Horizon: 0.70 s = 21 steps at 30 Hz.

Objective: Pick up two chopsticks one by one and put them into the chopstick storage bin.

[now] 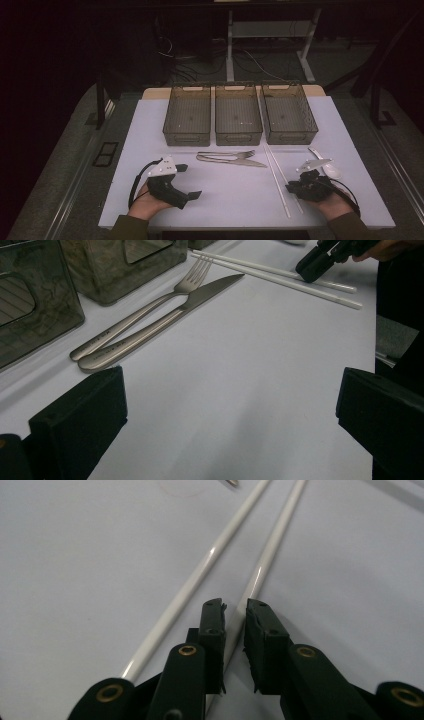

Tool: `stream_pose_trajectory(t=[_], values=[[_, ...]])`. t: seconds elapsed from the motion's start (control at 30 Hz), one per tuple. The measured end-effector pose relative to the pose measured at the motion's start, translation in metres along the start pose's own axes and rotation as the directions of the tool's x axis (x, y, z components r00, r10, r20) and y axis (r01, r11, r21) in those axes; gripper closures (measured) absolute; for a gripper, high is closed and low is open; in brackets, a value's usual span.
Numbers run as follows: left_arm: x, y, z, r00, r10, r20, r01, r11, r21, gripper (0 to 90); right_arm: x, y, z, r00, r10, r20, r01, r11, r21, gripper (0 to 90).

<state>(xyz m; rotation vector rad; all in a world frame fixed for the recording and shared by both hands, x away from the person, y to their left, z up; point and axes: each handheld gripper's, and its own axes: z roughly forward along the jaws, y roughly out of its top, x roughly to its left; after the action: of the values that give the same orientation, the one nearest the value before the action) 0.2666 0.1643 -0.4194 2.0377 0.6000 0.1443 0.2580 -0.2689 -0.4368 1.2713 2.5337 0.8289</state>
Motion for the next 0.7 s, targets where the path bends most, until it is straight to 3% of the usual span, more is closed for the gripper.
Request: stream_pose_trajectory(t=[0.7], values=[[0.0,0.0,0.0,1.0,0.004,0.001,-0.004,1.0,0.0,0.0,-0.031,-0.006,-0.009,0.9966,0.015,0.081,-0.017,0.9993,0.034,82.3]])
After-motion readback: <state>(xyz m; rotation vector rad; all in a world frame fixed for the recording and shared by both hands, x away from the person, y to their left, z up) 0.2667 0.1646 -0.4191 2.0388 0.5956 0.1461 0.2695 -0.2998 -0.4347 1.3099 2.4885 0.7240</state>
